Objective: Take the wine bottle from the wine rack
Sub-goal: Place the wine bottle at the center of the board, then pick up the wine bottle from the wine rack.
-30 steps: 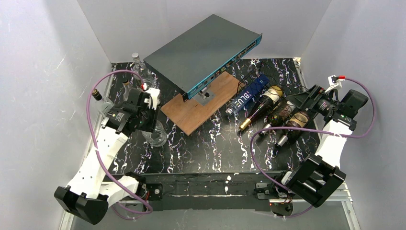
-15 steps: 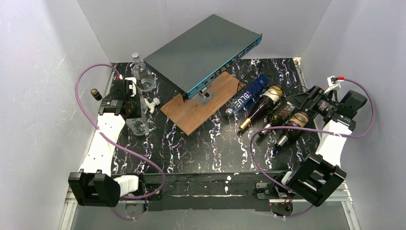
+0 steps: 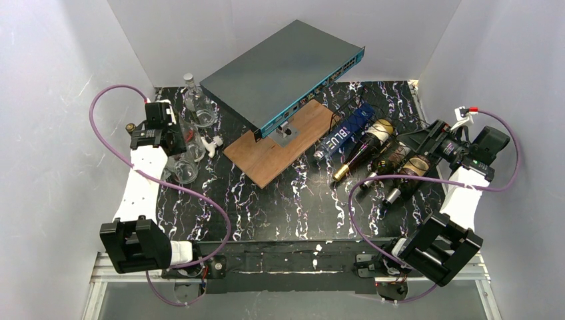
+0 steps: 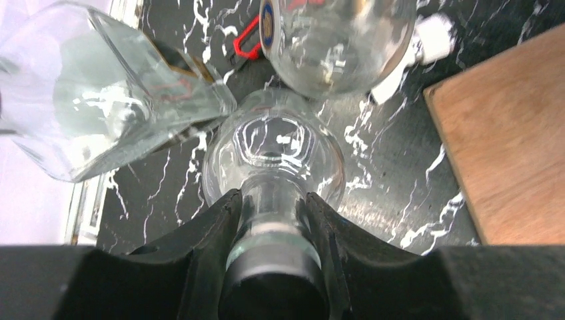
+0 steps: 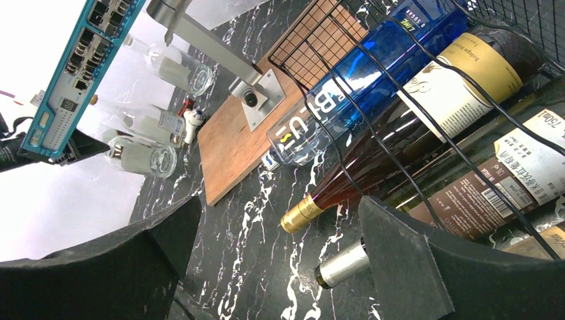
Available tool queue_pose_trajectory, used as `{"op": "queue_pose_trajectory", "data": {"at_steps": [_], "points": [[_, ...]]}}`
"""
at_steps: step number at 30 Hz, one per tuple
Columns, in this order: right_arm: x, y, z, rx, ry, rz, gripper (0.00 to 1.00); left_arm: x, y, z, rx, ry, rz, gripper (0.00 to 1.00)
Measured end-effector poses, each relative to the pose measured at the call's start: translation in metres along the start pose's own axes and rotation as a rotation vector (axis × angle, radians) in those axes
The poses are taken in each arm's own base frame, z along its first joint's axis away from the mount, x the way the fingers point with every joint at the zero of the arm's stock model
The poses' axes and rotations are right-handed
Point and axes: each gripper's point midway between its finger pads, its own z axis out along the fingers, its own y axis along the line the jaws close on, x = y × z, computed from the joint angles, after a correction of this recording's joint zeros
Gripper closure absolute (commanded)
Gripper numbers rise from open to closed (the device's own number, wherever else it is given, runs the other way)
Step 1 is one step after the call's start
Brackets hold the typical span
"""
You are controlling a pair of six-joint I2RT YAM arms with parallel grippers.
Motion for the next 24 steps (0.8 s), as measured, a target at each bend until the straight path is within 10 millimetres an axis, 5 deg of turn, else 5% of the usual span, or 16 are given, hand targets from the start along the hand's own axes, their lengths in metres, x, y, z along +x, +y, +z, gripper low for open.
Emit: {"op": "queue_pose_trajectory", "data": {"at_steps": [15, 24], "points": [[0.001, -0.002, 0.001, 0.0, -0.001, -0.004, 0.02, -0.027, 0.0, -0.006, 0.006, -0.109, -0.055, 0.03], [0.001, -0.002, 0.001, -0.001, -0.001, -0.004, 0.01, -0.041, -0.008, -0.056, 0.114, -0.248, -0.098, 0.02]]}}
